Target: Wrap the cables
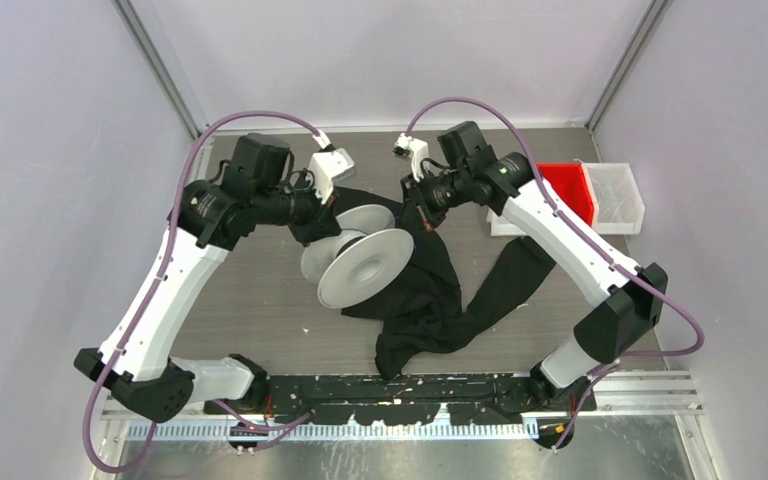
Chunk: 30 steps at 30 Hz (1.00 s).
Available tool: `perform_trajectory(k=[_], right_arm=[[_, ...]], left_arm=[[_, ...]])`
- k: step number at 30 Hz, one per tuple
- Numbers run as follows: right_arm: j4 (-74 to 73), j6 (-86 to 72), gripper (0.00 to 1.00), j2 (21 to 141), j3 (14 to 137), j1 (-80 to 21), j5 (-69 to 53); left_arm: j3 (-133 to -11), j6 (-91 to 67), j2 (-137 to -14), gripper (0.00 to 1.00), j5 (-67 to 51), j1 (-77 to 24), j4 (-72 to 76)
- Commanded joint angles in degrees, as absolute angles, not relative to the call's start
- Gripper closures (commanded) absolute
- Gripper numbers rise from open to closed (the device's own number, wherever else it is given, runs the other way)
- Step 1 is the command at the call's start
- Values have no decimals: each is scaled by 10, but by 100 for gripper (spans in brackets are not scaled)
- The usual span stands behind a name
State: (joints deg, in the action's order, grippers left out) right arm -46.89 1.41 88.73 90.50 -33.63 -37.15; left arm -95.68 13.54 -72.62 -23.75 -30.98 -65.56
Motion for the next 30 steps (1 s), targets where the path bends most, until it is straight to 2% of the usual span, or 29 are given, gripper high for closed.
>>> perform_trajectory(k=[1,13,30], right_arm=[[-535,-78,99,920,977,-332,-364],[-662,-266,100,1020,1057,-330,-395],[-641,-343,99,1078,1036,-313,-420]], left_arm=[[-941,147,-682,100,-277,-308,-583],[-834,145,-605,100,-231,-308,-429],[-718,188,-554,100,-162,-308,-336]])
